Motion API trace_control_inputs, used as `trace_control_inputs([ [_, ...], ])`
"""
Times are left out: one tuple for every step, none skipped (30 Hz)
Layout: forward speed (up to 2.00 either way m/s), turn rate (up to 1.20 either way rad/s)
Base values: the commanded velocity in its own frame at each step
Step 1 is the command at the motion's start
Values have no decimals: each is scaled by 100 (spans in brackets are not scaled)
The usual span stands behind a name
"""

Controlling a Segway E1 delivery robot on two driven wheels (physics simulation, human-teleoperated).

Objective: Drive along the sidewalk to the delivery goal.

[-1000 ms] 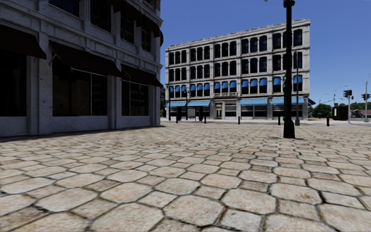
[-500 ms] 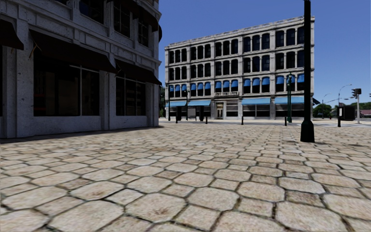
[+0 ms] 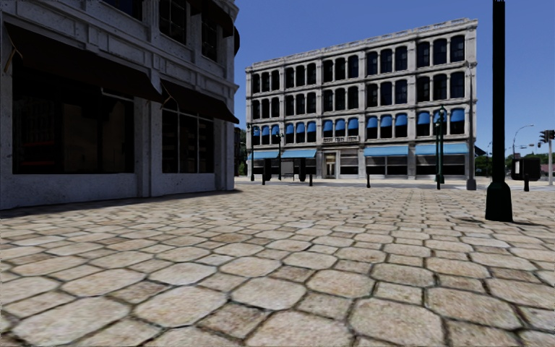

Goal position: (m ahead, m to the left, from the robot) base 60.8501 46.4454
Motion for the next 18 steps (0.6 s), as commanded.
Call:
trace_control_inputs([
  [200, 0],
  [200, 0],
  [200, 0],
  [200, 0],
  [200, 0],
  [200, 0],
  [200, 0],
  [200, 0],
  [200, 0],
  [200, 0],
  [200, 0],
  [200, 0],
  [200, 0],
  [200, 0],
  [200, 0],
  [200, 0],
  [200, 0],
  [200, 0],
])
